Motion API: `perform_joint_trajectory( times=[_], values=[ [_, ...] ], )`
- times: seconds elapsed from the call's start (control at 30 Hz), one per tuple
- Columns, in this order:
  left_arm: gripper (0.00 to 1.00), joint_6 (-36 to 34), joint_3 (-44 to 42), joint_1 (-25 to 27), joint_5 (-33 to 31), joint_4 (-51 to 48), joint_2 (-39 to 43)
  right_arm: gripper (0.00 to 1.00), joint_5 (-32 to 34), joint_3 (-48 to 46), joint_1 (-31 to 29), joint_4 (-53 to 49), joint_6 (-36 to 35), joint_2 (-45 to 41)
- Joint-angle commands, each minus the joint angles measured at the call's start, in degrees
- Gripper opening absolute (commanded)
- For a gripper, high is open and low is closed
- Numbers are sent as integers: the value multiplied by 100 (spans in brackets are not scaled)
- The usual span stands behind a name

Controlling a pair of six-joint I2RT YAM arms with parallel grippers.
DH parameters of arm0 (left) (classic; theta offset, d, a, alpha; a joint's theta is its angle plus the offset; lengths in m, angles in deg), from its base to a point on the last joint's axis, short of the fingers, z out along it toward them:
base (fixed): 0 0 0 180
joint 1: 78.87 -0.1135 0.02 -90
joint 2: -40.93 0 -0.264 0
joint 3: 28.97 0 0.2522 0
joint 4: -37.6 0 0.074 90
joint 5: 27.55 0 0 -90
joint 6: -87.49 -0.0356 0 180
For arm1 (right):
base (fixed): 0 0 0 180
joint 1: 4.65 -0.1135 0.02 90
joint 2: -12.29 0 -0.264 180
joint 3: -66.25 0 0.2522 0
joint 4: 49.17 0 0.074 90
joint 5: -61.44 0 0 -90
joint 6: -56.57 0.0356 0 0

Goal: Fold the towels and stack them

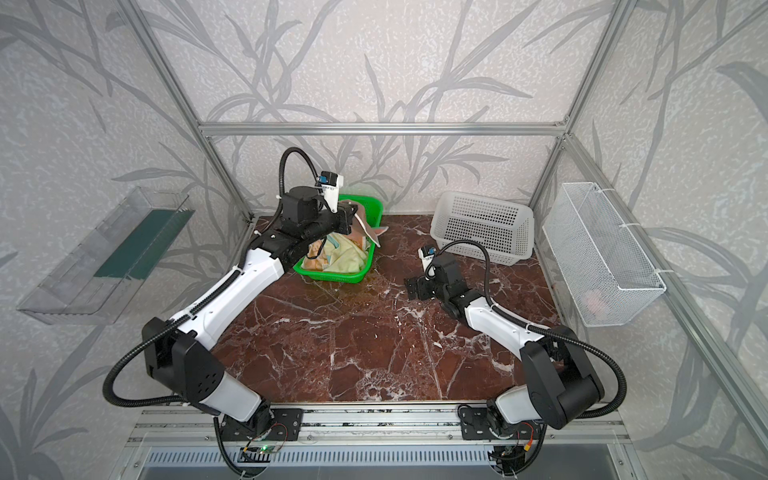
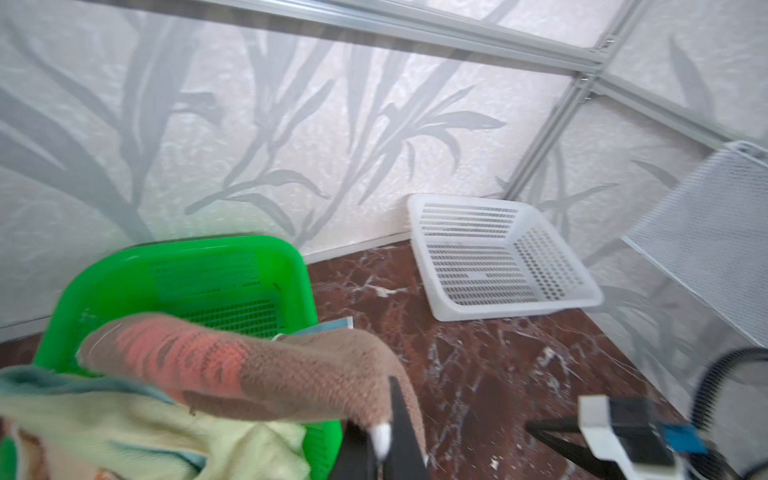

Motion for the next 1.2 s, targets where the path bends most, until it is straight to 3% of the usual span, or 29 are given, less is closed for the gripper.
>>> perform_joint_trajectory(
  times=[0.0, 0.2, 0.4, 0.53, 0.6, 0.7, 0.8, 0.83, 0.87, 1.03, 1.17],
  values=[
    [0, -86, -130, 308, 767, -21, 181, 99, -191, -245, -102, 509, -129, -402],
    [0, 28, -96, 826, 1286, -127, 252, 99, -324, -412, -348, 838, -560, -951],
    [0, 238, -18, 1307, 1816, -57, 40, 99, -656, -441, -371, 1044, -541, -1356],
    [0, 281, -17, 1541, 1834, -51, -244, 99, -226, -556, -377, 984, -297, -1543],
    [0, 368, -38, 1564, 1817, -34, -449, 85, 22, -694, -373, 933, -292, -1653],
    [0, 509, -39, 1572, 1808, 27, -822, 48, 333, -907, -378, 892, -274, -1786],
    [0, 640, 104, 1575, 1918, 52, -1293, 0, 663, -1099, -377, 857, -250, -1856],
    [0, 655, 181, 1567, 1948, 26, -1463, 0, 837, -1149, -376, 835, -212, -1860],
    [7, 651, 261, 1563, 1929, -52, -1601, 0, 985, -1202, -378, 810, -215, -1862],
    [59, 624, 733, 1489, 1205, -581, -2279, 0, 1348, -1380, -373, 604, -296, -1855],
    [73, 788, 906, 1311, 585, -648, -2638, 0, 1733, -1617, -373, 625, -246, -1838]
  ],
)
